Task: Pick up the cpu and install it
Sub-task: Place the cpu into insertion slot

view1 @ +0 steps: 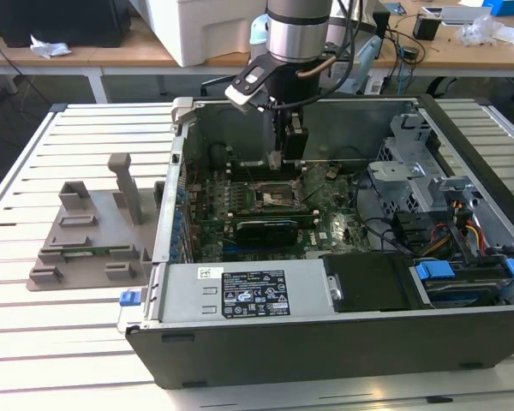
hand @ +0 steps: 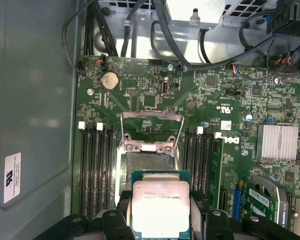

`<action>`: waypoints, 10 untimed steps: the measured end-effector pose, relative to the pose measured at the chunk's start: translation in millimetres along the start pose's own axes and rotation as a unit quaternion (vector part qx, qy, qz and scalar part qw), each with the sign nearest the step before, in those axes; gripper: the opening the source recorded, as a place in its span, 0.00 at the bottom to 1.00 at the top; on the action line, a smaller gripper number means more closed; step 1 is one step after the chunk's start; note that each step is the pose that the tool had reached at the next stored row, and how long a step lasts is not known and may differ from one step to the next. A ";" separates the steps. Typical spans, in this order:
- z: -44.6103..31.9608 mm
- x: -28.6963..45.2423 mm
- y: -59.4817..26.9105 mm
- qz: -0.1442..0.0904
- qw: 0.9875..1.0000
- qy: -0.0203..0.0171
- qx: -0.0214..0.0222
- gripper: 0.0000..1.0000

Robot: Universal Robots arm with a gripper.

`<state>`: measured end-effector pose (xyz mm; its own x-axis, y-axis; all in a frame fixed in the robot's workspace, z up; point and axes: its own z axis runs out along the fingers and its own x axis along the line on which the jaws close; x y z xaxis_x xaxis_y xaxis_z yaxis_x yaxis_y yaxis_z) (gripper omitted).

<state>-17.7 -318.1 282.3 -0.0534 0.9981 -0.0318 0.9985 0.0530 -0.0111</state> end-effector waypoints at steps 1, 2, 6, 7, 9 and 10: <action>0.8 0.0 0.0 0.000 1.000 0.000 0.000 0.55; 1.4 0.0 0.0 0.000 1.000 0.000 0.000 0.55; 3.4 0.1 0.0 0.000 1.000 0.000 0.000 0.55; 4.2 0.1 0.0 0.000 1.000 0.000 0.000 0.55; 5.8 0.2 0.1 0.000 1.000 0.000 0.000 0.55; 6.8 0.2 0.1 0.000 1.000 0.000 0.000 0.55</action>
<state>-17.8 -318.2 275.5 -0.0534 0.9981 -0.0318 0.9985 0.0531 -0.0111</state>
